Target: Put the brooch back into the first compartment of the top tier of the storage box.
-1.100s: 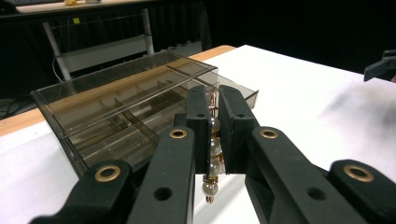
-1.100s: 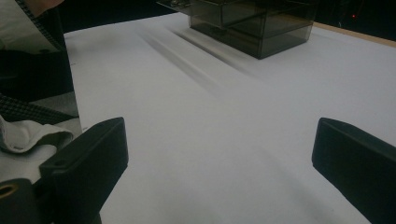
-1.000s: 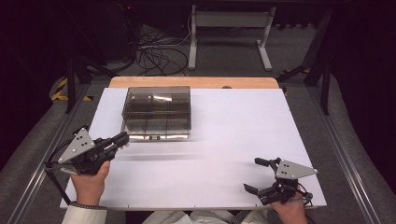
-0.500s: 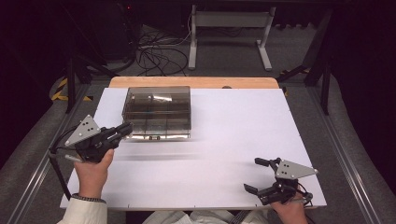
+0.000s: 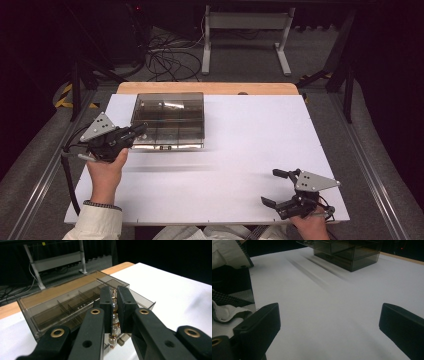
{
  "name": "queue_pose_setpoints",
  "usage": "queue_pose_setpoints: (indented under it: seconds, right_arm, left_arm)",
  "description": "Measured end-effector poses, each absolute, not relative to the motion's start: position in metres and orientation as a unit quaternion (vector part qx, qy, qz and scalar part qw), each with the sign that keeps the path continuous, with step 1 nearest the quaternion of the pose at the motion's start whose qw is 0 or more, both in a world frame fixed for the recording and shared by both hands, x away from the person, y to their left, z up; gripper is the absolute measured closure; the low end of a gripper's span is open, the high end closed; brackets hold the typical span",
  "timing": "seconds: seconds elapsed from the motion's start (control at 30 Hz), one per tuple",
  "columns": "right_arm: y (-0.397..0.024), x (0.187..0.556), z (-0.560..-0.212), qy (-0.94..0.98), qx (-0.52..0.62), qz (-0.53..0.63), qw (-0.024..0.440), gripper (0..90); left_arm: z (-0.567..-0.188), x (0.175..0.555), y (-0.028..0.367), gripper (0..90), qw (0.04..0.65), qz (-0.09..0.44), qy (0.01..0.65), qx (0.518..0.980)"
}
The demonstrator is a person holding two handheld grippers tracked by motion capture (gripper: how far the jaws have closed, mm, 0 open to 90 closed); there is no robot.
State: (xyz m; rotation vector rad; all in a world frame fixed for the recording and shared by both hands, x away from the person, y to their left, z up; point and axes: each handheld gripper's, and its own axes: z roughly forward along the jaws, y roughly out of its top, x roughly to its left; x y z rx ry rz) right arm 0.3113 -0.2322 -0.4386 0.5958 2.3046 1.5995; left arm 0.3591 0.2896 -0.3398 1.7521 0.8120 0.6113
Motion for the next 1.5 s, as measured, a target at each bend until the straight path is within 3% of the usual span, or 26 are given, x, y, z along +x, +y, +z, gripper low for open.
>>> queue_pose_setpoints:
  seconds: [0.87, 1.5]
  right_arm:
    - [-0.231, 0.312, -0.440, 0.799, 0.205, 0.550, 0.134, 4.1]
    - [-0.231, 0.311, -0.440, 0.800, 0.205, 0.548, 0.133, 4.1]
  left_arm:
    - [-0.367, 0.395, 0.292, 83.8, 0.484, 0.274, 0.383, 0.737]
    - [-0.378, 0.400, 0.298, 83.7, 0.468, 0.274, 0.397, 0.741]
